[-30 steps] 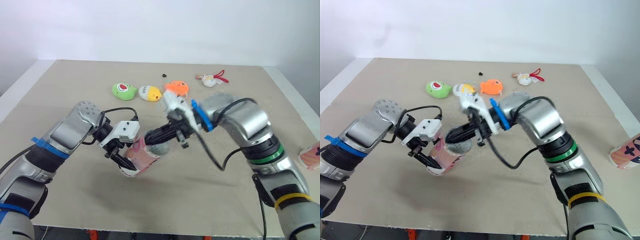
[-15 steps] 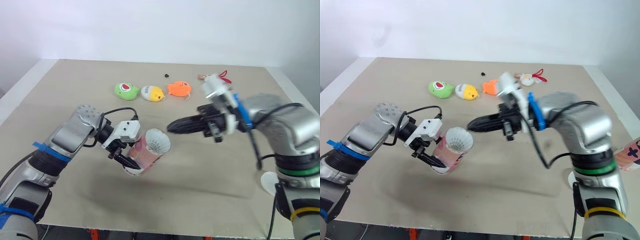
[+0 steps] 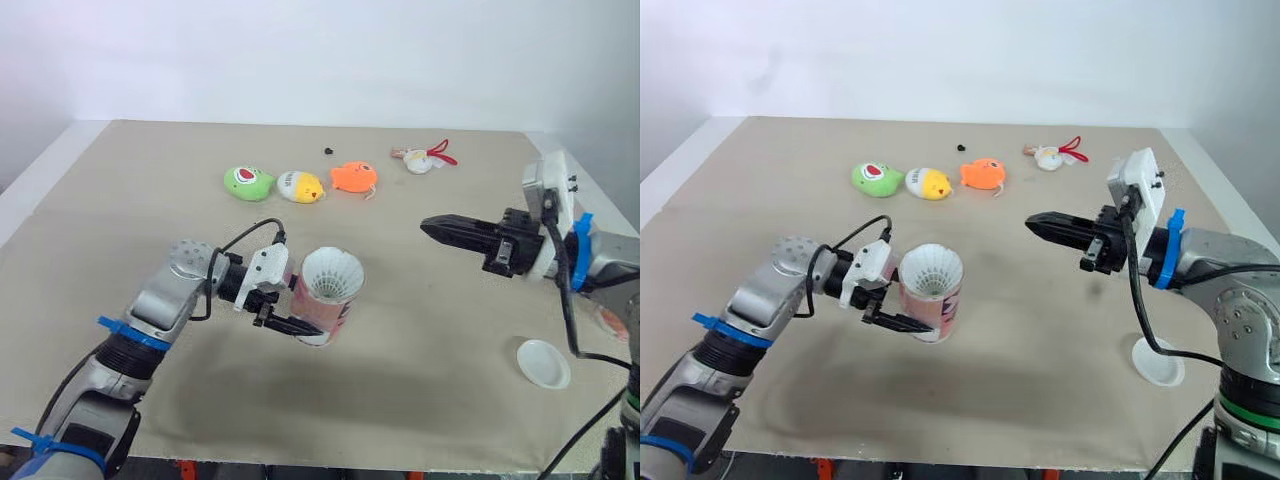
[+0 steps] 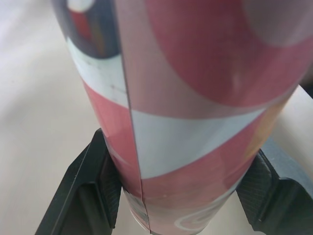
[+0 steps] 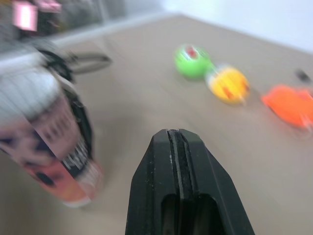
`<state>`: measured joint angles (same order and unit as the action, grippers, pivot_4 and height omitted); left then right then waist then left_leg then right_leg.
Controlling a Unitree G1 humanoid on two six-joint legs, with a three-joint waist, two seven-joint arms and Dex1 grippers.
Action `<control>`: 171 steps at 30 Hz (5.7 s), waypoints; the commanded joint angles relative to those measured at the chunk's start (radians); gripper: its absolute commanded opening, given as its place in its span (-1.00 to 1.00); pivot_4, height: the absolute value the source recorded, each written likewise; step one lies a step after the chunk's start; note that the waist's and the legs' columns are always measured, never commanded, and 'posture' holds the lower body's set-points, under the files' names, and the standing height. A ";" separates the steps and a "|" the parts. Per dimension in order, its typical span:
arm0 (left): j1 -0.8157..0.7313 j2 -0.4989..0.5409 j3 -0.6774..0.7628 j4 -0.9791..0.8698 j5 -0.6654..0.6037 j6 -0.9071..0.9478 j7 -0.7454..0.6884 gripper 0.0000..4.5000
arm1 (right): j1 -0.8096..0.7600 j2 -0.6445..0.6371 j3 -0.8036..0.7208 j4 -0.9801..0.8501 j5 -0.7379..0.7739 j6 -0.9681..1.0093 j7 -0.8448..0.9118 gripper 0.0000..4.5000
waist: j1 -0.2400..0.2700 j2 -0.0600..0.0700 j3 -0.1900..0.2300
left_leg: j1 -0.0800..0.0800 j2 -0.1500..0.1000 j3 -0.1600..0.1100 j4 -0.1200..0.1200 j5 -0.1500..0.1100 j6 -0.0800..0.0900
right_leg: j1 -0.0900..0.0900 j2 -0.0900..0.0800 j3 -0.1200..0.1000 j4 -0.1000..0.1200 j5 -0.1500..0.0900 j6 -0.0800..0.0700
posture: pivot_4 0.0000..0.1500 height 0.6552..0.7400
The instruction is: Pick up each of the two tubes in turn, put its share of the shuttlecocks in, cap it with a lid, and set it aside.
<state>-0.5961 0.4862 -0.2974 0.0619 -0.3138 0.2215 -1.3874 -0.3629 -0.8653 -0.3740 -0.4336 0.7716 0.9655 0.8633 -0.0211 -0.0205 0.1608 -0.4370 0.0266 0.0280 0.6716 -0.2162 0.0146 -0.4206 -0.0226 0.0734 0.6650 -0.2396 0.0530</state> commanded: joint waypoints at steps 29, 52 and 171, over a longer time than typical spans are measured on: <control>0.066 -0.081 -0.014 0.169 0.039 -0.175 -0.001 0.22 | 0.640 -0.244 -0.314 0.092 -0.290 -0.230 0.177 0.98 | -0.001 0.000 0.000 | 0.014 0.000 0.001 0.000 0.000 0.000 | 0.014 -0.002 0.002 -0.002 -0.005 0.003 | 1.00 1.00; 0.087 -0.083 -0.013 0.203 0.064 -0.262 0.035 0.22 | 0.485 -0.294 -0.035 0.635 -0.417 -0.412 0.330 0.98 | -0.001 0.004 -0.002 | 0.017 -0.001 0.002 -0.001 0.000 0.000 | 0.015 -0.002 0.003 -0.003 -0.005 0.003 | 1.00 1.00; 0.050 -0.046 0.001 0.172 0.056 -0.161 0.041 0.22 | -0.749 0.061 0.850 0.211 -0.743 -0.629 0.602 -0.97 | -0.006 -0.003 -0.003 | 0.010 0.006 0.013 -0.008 0.001 0.001 | -0.003 0.001 0.006 -0.001 0.001 -0.009 | 1.00 1.00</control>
<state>-0.5557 0.4306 -0.2928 0.2187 -0.2855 0.0498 -1.3574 -1.1237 -0.7799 0.4718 -0.2324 0.0636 0.3449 1.4426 -0.0271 -0.0233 0.1574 -0.4265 0.0324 0.0410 0.6639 -0.2148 0.0158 -0.4238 -0.0218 0.0794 0.6638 -0.2388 0.0441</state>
